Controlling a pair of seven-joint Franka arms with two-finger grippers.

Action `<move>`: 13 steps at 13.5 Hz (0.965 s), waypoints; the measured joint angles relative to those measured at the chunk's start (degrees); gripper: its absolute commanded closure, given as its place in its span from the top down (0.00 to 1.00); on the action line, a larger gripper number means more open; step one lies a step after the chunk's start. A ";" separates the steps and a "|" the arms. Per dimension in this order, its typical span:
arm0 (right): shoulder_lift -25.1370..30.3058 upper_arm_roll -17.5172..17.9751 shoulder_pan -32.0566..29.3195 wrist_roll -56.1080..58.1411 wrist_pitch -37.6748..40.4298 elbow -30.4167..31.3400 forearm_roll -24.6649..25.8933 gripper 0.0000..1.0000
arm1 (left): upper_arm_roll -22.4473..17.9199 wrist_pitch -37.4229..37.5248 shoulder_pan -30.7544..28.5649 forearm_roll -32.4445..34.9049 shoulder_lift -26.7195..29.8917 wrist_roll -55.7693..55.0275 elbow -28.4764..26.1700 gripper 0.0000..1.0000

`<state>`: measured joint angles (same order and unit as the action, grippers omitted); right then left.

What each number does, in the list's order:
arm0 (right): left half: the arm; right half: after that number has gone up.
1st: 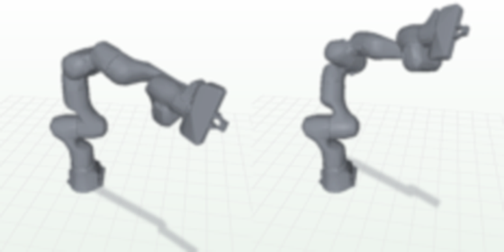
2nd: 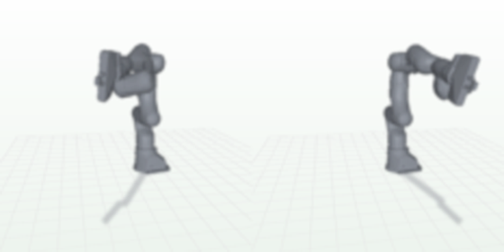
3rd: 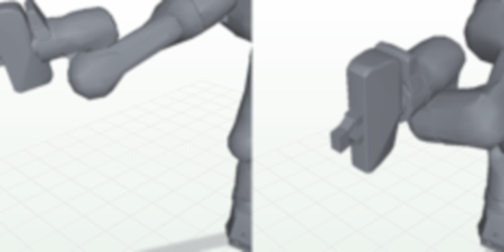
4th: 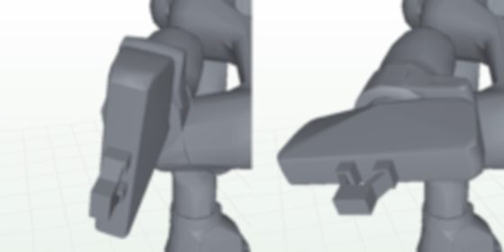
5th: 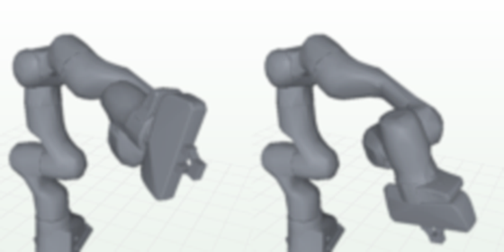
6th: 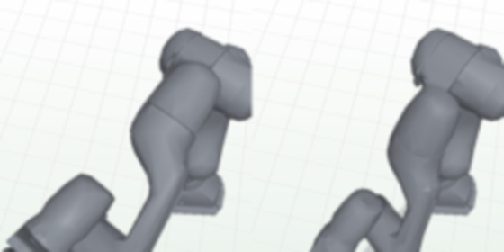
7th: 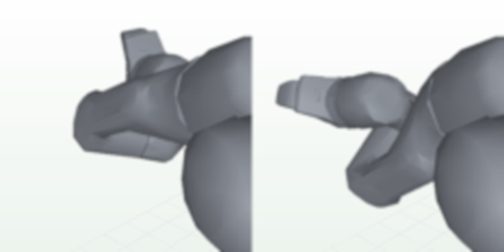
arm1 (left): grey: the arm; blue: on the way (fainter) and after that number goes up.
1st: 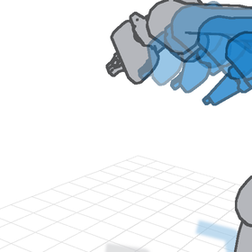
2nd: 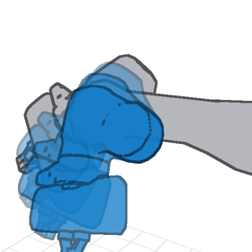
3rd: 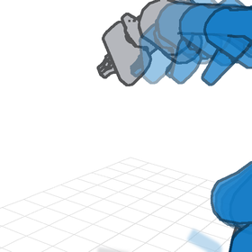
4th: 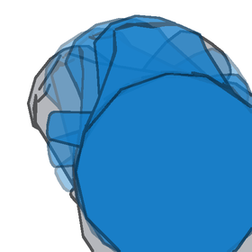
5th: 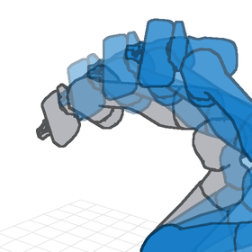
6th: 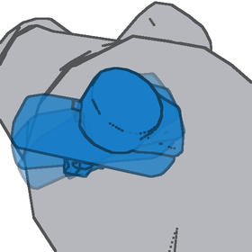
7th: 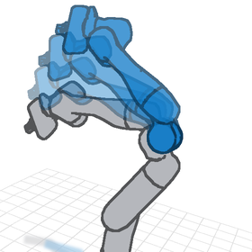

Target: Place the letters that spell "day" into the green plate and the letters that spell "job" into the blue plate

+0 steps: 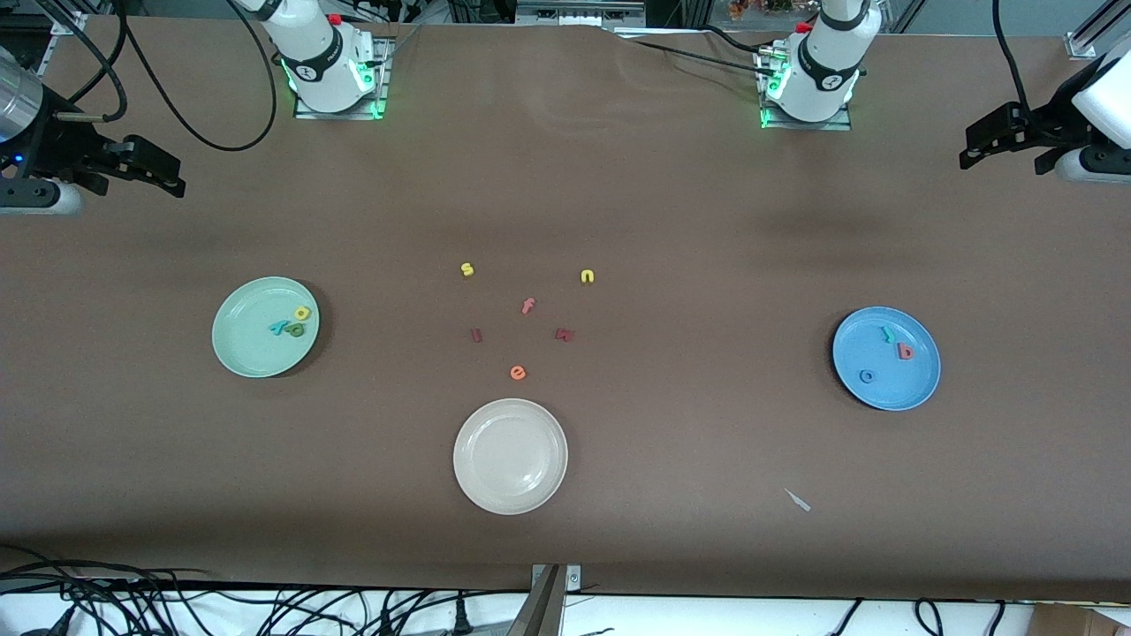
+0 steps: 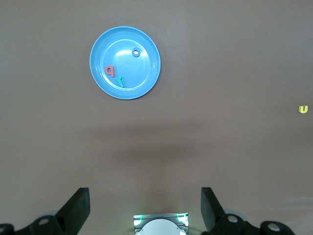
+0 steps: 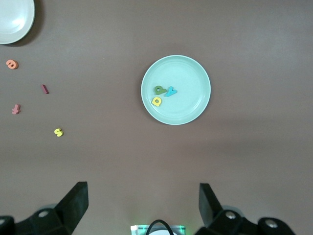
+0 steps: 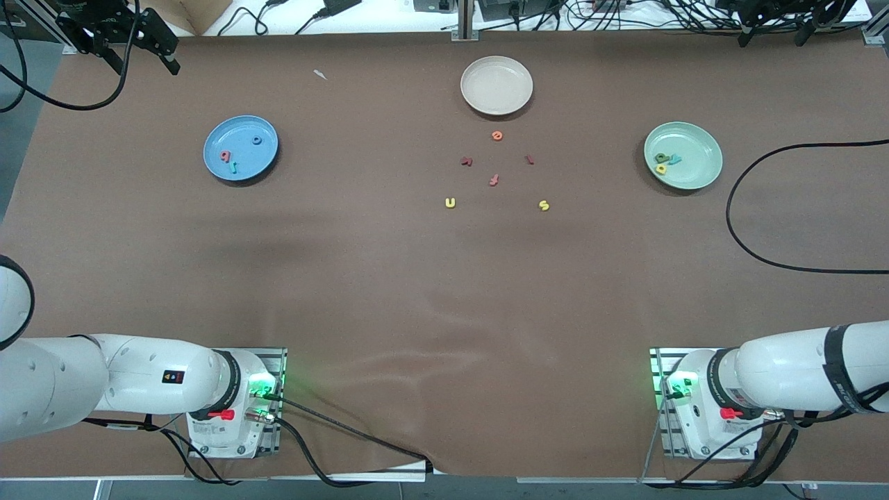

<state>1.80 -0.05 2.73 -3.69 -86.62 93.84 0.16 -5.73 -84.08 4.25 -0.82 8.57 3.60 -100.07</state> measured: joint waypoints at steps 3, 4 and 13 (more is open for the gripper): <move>-0.63 -0.05 -0.14 0.00 0.00 0.02 0.00 1.00 | 0.06 0.00 0.00 0.00 0.00 0.00 0.08 1.00; -0.73 -0.07 -0.17 0.00 0.00 0.02 0.00 1.00 | 0.13 0.00 0.00 0.00 0.00 0.00 0.10 1.00; -0.78 -0.32 -0.24 0.00 0.00 0.02 0.00 1.00 | 0.70 0.03 0.03 0.01 -0.16 0.00 0.60 1.00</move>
<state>1.02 -0.38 2.49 -3.70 -86.62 93.86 0.16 -5.03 -84.05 4.28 -0.81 8.41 3.60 -99.47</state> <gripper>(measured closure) 0.000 0.000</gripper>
